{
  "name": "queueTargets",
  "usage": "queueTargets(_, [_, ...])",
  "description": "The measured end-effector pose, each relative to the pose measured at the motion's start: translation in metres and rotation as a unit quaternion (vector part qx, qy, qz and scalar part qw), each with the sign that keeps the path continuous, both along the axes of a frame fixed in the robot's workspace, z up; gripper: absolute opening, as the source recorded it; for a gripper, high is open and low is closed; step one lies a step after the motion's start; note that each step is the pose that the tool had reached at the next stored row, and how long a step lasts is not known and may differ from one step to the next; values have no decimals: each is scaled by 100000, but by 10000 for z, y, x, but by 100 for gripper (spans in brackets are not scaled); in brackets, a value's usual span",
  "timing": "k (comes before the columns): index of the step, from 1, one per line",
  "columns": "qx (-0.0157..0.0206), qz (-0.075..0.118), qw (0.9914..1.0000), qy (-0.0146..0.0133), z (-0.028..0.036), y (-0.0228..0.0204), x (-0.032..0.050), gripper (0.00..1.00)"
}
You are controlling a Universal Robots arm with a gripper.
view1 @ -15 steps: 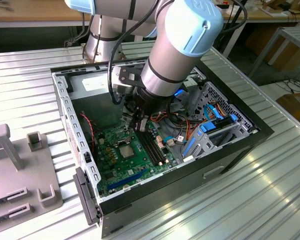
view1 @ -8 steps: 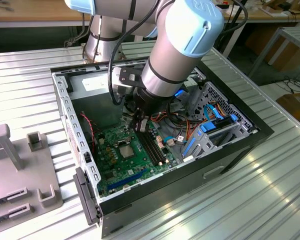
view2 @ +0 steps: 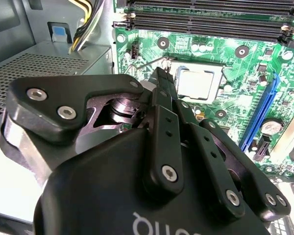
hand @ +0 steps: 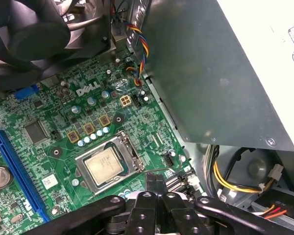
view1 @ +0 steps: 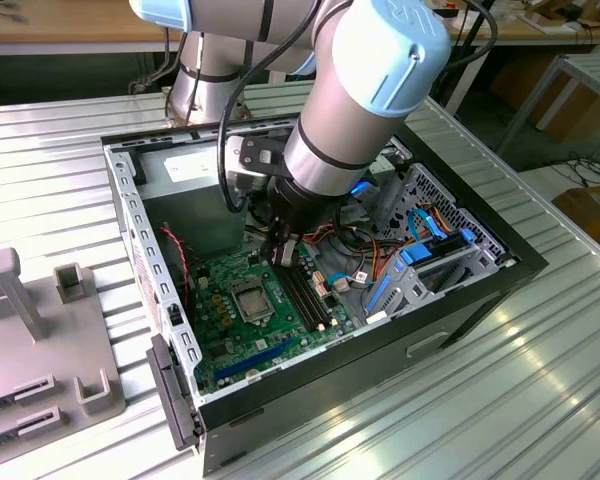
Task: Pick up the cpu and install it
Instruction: 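Close the cpu cover, then install the first cpu locking lever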
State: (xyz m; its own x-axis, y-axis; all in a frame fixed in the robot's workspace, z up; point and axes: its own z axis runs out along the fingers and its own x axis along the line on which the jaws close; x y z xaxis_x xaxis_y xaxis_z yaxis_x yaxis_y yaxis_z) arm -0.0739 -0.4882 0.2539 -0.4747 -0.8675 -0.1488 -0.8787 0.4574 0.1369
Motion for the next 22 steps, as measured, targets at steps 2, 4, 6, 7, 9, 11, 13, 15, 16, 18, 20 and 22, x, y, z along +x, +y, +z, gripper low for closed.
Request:
queueTargets(2, [0,2,100000,-1,0,-12,0,11])
queueTargets(4, [3,1,100000,-4,0,-16,0,11])
queueTargets(6, [2,3,100000,1,0,-22,0,11])
queueTargets(7, [-2,2,100000,-1,0,-23,0,11])
queueTargets(9, [-2,2,100000,-1,0,-27,0,11])
queueTargets(11, [1,2,100000,-4,0,-30,0,11])
queueTargets(13, [1,0,100000,-1,0,-33,0,11])
queueTargets(15, [2,2,100000,-1,0,-37,0,11])
queueTargets(16, [2,3,100000,-4,0,-40,0,11])
queueTargets(18, [4,3,100000,-1,0,-43,0,11])
queueTargets(20, [3,0,100000,-1,0,-47,0,11])
queueTargets(22, [1,0,100000,-2,0,-50,0,11])
